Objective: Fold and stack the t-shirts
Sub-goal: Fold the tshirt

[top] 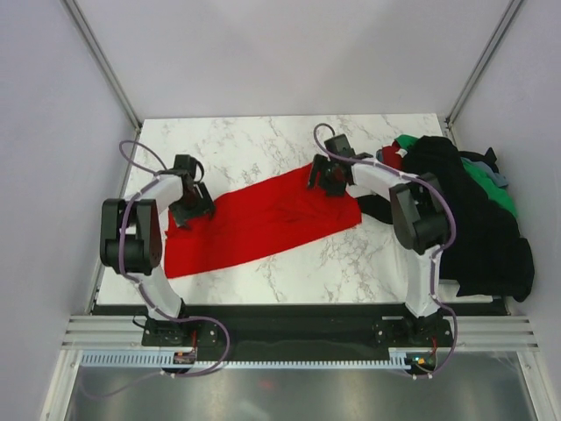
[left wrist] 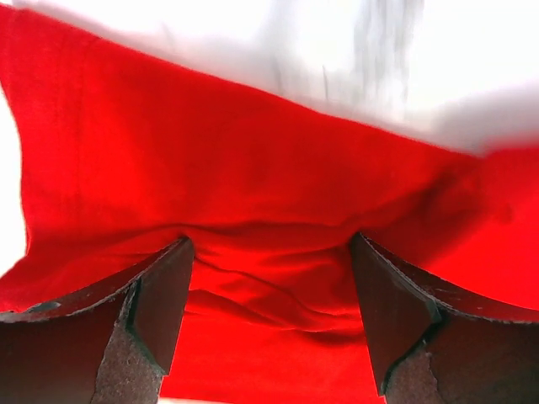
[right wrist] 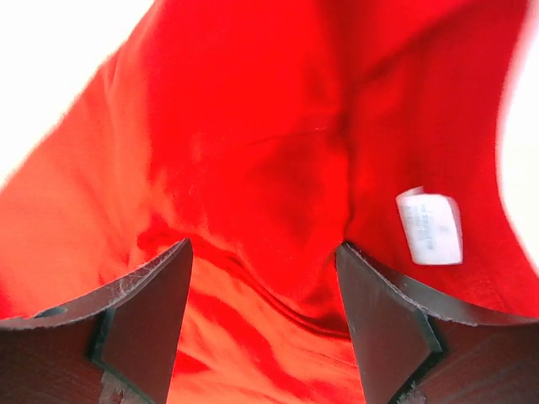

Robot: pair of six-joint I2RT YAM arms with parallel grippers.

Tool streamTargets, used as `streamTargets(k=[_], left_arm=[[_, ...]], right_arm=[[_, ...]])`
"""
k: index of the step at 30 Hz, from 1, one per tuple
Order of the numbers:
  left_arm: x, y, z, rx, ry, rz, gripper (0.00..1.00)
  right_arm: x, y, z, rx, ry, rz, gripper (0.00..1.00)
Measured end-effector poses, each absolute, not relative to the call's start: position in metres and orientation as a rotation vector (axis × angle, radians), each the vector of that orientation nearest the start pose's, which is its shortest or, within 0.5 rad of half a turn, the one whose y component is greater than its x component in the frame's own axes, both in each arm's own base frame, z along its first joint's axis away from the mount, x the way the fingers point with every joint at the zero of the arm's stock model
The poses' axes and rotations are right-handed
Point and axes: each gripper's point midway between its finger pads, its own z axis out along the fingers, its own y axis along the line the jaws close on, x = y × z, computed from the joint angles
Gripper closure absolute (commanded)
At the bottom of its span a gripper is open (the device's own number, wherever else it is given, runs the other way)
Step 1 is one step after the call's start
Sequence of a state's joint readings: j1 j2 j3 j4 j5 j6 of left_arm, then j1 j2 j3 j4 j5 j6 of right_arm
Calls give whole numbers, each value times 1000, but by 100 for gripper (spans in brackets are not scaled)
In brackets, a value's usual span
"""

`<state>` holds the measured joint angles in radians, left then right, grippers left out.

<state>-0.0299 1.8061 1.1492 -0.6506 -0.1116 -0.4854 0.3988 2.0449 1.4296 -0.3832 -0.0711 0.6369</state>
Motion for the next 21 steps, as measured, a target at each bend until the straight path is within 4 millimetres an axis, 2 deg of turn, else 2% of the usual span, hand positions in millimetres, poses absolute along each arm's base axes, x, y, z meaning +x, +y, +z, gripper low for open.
streamTargets(k=[5,7,9,14,17,18,21], left_arm=[[294,-59,16,-595,2848,-92,17],[280,-85,17,-559,2872,-175,17],[267,-120,19,-531,2894,-315,16],[232,-224,28,-467,2950,-781,16],[210,-281,33,-380,3028,-952,13],[206,-296,35,-355,3041,-990,12],[191,-320,40,-320,3077,-1030,10]], right_arm=[[534,259,39,219,2508,584,21],[561,275,40,191,2469,653,19],[587,291,43,168,2411,738,19],[615,314,48,166,2296,926,16],[623,323,49,176,2235,1022,16],[627,326,50,178,2214,1048,15],[641,329,52,191,2136,1092,15]])
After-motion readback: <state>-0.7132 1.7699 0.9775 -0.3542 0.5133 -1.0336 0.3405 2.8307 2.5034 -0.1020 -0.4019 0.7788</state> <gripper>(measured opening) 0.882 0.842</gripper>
